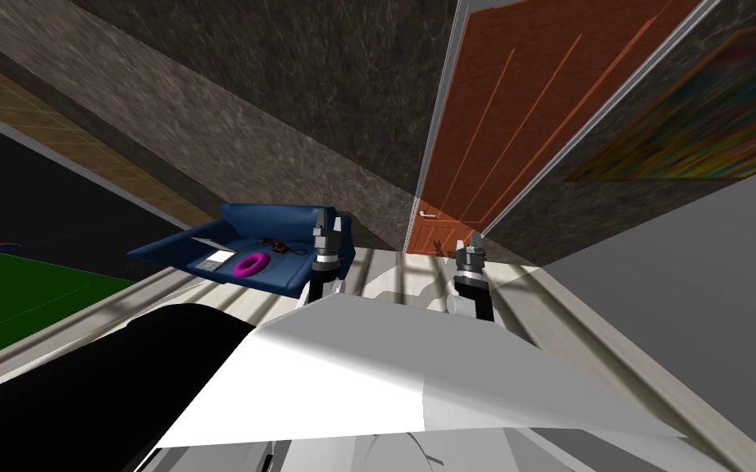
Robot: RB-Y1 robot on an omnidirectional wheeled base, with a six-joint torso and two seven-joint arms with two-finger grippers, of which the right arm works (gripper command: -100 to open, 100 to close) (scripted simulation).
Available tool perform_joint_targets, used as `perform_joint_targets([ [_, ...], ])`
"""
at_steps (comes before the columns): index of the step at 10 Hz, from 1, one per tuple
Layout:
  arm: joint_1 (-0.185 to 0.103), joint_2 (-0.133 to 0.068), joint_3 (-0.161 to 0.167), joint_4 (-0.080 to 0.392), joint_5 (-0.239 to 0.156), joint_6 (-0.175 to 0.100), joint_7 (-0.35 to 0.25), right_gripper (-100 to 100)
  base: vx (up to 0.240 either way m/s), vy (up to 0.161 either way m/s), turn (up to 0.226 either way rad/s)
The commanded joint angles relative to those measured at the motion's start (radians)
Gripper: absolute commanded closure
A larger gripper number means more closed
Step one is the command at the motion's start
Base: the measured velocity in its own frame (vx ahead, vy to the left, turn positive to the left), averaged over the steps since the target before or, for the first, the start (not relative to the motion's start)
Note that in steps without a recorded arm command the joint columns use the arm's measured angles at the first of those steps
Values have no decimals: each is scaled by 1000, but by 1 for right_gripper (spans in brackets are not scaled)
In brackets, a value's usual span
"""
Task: Pull the door open
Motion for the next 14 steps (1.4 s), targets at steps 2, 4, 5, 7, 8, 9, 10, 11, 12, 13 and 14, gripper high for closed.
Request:
perform_joint_targets([
  [2, -12, -10, -1, 53, -3, -16, -5, -100, 100, -24, 33],
  [4, -26, -19, -5, 99, -6, -29, -10, -100, 98, -25, 36],
  [5, -33, -23, -7, 123, -7, -35, -12, -100, 95, -22, 34],
  [7, -48, -31, -10, 171, -10, -48, -18, -100, 97, -8, 37],
  [8, -56, -36, -12, 195, -12, -54, -20, -100, 97, -10, 29],
  [9, -64, -39, -14, 221, -13, -61, -23, -100, 101, -29, 34],
  [10, -72, -43, -16, 247, -15, -68, -26, -100, 104, -29, 40],
  [11, -80, -46, -18, 272, -17, -75, -28, -100, 114, -18, 49],
  [12, -88, -50, -20, 298, -19, -82, -31, -100, 99, -12, 37],
  [13, -96, -54, -22, 324, -20, -88, -34, -100, 92, -14, 34],
  [14, -104, -57, -24, 350, -22, -96, -37, -100, 93, -23, 37],
])
